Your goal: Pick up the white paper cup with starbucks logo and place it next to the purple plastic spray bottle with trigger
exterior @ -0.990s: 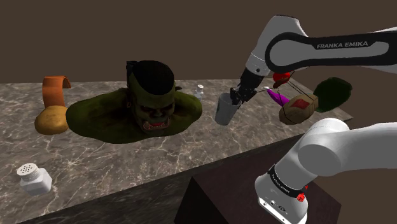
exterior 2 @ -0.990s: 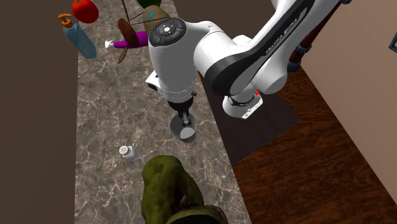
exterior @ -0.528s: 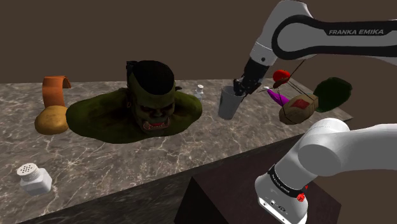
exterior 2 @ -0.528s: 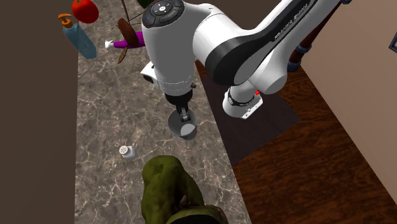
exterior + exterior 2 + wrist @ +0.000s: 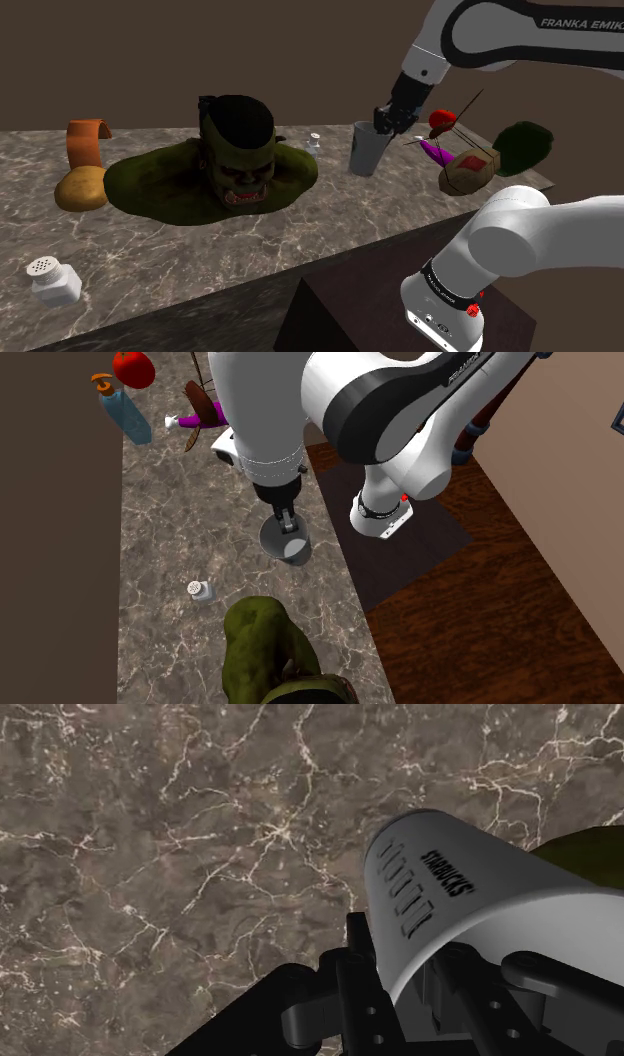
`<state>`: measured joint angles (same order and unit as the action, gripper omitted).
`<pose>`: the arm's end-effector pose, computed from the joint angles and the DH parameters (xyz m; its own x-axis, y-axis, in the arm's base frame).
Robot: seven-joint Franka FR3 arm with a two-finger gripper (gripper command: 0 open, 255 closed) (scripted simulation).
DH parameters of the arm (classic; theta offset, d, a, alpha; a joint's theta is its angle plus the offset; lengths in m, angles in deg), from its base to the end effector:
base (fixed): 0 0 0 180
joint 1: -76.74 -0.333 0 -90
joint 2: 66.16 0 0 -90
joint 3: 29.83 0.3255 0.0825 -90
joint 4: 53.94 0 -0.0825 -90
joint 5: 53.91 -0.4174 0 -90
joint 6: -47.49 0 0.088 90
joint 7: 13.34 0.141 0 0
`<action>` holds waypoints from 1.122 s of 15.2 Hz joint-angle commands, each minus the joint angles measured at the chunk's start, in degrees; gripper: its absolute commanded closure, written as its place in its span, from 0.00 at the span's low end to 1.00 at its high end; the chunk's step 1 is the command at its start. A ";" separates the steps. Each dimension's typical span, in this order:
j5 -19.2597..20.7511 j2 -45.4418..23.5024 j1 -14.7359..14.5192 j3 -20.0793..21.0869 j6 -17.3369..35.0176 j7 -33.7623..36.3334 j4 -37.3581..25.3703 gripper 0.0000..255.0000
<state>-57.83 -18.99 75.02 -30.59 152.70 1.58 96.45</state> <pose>0.3353 0.0135 0.4621 0.9671 -0.2541 0.0131 -0.2522 -0.9642 -0.0824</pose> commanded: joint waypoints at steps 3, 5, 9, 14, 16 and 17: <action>0.03 0.00 -0.02 0.02 -3.19 0.26 -3.19 1.00; 0.06 -0.11 -0.03 0.01 -4.68 0.36 -4.79 1.00; 0.95 -1.21 0.52 -1.26 -6.63 -0.85 -7.76 1.00; 4.63 -6.40 2.86 -7.37 -5.34 -7.49 -11.39 1.00; 5.78 -8.87 3.58 -9.74 -4.82 -10.10 -13.28 1.00; 6.27 -10.18 3.89 -10.90 -4.57 -11.41 -14.32 1.00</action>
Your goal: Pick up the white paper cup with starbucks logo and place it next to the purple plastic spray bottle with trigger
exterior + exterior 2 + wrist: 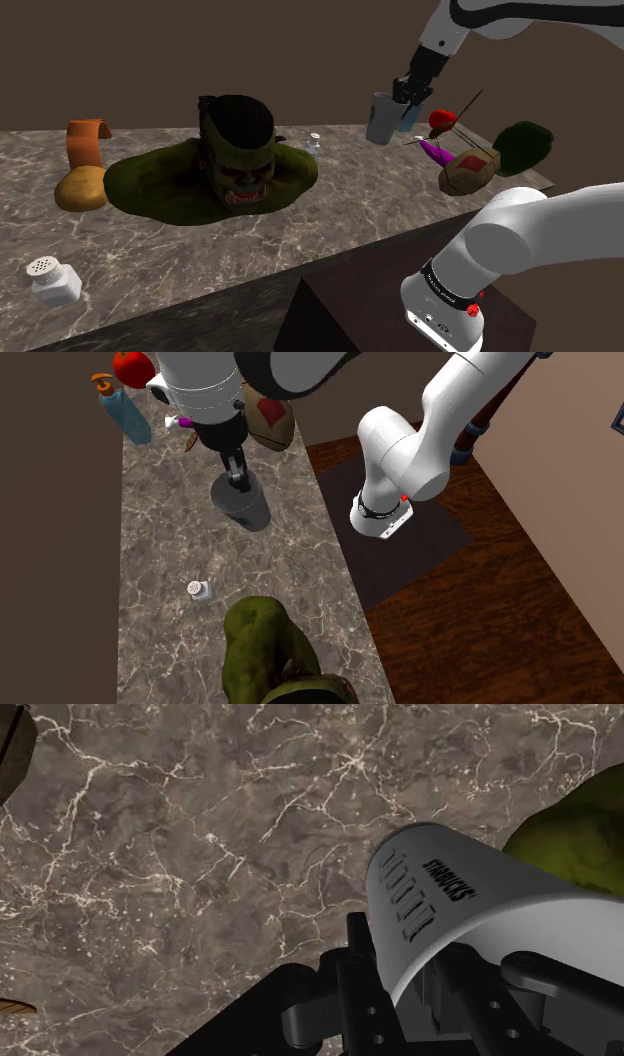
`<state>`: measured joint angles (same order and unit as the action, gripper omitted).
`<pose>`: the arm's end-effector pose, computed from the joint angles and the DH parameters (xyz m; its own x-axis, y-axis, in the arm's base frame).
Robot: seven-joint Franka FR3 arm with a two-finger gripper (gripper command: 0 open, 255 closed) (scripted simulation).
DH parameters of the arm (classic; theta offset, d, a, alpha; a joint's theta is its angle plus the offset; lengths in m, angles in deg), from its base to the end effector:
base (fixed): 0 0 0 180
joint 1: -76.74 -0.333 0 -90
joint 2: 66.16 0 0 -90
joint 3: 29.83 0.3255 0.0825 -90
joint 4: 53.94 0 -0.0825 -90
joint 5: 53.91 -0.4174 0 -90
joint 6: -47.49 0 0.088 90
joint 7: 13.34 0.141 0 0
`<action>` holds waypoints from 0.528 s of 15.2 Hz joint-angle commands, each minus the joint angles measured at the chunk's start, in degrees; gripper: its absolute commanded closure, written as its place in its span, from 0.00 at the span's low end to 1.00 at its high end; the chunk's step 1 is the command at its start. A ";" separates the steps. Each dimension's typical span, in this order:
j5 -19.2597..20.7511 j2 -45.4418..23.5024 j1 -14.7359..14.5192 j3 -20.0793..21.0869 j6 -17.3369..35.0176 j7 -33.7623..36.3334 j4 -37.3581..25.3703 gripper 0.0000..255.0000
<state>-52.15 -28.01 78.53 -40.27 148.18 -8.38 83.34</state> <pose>0.3723 -0.0902 0.5120 0.9669 -0.2550 0.0124 -0.2532 -0.9638 -0.0832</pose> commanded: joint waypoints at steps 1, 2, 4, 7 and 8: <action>1.02 -2.51 0.66 -2.38 0.19 -2.75 -2.31 1.00; 1.39 -3.90 0.90 -3.54 0.42 -4.05 -3.48 1.00; 1.92 -6.84 1.33 -5.81 0.83 -6.69 -5.99 1.00; 2.20 -11.56 1.76 -9.20 1.30 -10.72 -10.22 1.00; 2.14 -13.22 1.87 -10.33 1.40 -12.09 -11.75 1.00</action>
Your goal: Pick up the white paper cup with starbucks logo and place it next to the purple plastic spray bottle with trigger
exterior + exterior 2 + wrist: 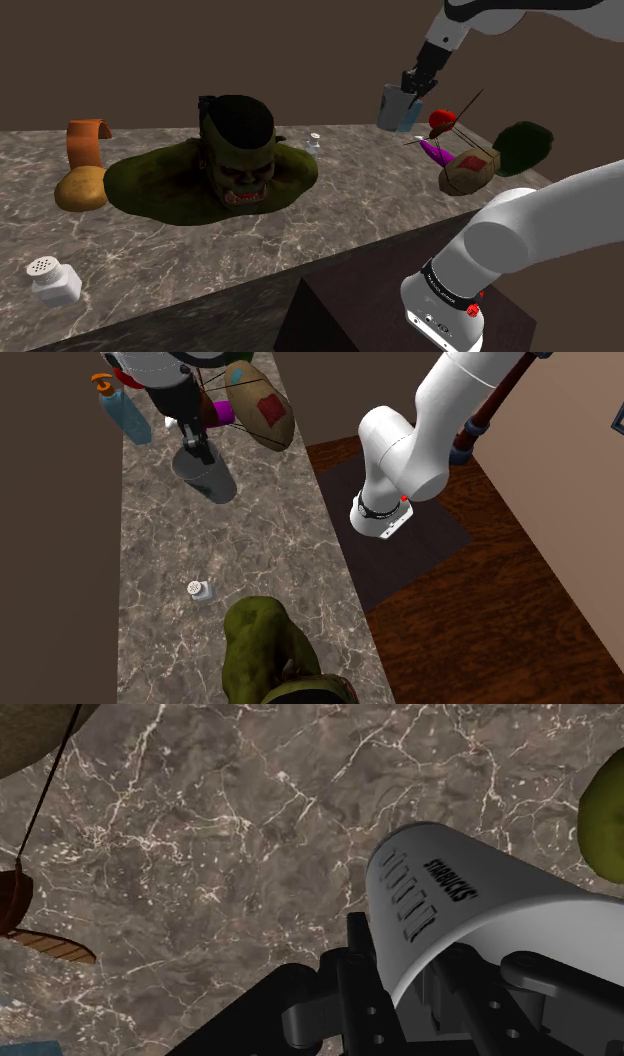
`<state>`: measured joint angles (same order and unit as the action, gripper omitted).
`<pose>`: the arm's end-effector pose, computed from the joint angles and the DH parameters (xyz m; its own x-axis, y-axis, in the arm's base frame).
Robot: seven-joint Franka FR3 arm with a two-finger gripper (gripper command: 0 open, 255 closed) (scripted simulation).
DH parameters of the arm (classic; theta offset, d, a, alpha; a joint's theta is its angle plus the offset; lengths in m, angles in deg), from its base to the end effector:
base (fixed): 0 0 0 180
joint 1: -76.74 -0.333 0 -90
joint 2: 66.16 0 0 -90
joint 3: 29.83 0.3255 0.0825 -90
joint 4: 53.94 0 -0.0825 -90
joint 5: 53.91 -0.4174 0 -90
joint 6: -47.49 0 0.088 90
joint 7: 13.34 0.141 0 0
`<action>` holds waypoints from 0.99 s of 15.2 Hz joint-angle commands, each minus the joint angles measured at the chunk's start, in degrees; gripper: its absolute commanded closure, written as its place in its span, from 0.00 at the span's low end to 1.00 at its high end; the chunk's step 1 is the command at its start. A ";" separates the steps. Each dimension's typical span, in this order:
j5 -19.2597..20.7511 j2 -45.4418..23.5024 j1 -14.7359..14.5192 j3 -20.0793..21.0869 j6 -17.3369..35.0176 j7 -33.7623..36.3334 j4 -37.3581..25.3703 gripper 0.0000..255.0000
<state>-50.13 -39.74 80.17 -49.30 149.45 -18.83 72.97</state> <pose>0.4080 -0.1943 0.5144 0.9669 -0.2549 0.0122 -0.2531 -0.9638 -0.0834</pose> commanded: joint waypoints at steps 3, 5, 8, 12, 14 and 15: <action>-0.60 -6.78 0.50 -4.63 0.26 -5.90 -6.36 1.00; -1.55 -10.58 0.70 -6.82 0.15 -8.86 -10.01 1.00; -3.75 -16.75 1.22 -9.99 -0.39 -13.53 -16.05 1.00; -8.22 -26.00 2.91 -13.65 -2.06 -20.09 -25.32 1.00; -11.02 -31.06 4.48 -15.04 -3.44 -23.35 -30.60 1.00; -12.52 -33.69 5.49 -15.57 -4.29 -24.93 -33.44 1.00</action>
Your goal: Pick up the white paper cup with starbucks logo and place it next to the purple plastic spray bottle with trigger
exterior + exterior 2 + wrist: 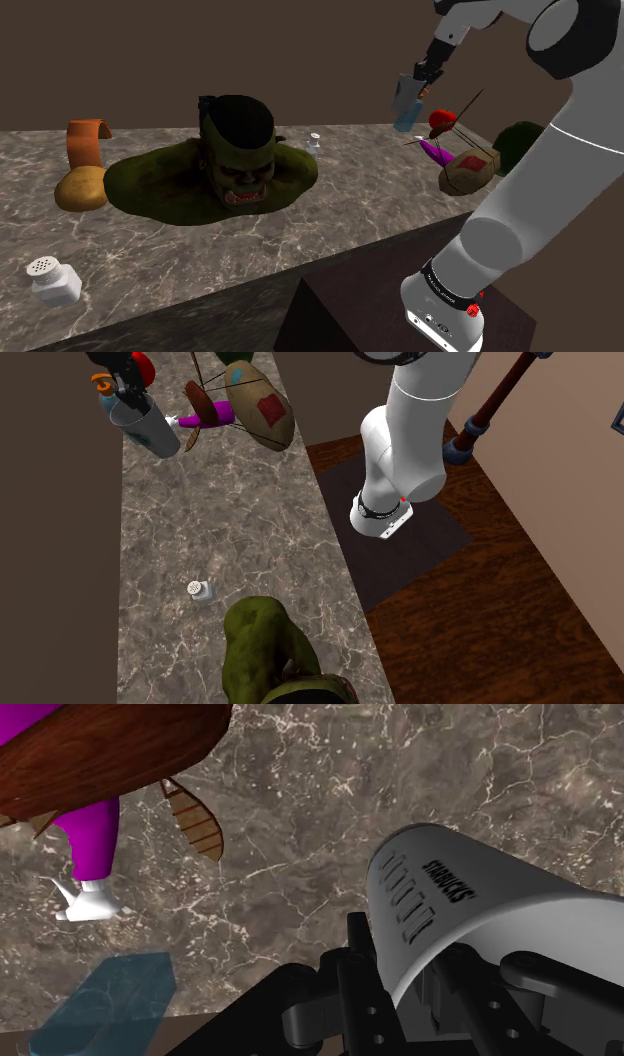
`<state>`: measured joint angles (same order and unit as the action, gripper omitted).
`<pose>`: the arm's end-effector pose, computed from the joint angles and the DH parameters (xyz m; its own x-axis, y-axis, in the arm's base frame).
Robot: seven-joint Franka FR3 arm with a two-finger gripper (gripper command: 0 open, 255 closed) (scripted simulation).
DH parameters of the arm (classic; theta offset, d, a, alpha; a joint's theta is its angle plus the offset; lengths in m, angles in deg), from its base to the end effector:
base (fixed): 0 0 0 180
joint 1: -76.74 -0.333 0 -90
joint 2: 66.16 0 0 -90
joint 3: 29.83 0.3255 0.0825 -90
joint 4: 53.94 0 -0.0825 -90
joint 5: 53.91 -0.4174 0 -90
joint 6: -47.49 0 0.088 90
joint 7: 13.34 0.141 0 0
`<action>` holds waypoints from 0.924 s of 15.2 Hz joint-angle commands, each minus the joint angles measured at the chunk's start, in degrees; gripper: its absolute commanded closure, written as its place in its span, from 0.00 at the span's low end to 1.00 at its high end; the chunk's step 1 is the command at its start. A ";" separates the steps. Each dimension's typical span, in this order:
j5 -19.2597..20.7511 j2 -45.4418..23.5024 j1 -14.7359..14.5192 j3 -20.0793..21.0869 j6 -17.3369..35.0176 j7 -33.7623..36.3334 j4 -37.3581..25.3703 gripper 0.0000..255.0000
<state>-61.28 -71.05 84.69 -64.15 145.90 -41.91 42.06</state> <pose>0.4725 -0.3941 0.5169 0.9665 -0.2563 0.0123 -0.2545 -0.9635 -0.0827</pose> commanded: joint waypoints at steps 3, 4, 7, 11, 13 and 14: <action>-6.05 -10.60 5.00 -1.64 -3.95 -6.09 -12.04 1.00; -7.63 -13.45 6.68 -1.70 -5.26 -7.29 -15.62 1.00; -10.04 -18.12 9.76 -1.34 -6.87 -8.97 -21.12 1.00; -9.85 -17.67 9.05 -1.27 -3.57 -9.27 -17.35 1.00; -9.84 -17.56 8.76 -1.23 -1.98 -9.44 -15.63 1.00; -9.85 -17.53 8.63 -1.21 -1.20 -9.54 -14.81 1.00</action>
<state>-71.34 -89.08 93.77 -65.34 143.54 -51.47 25.70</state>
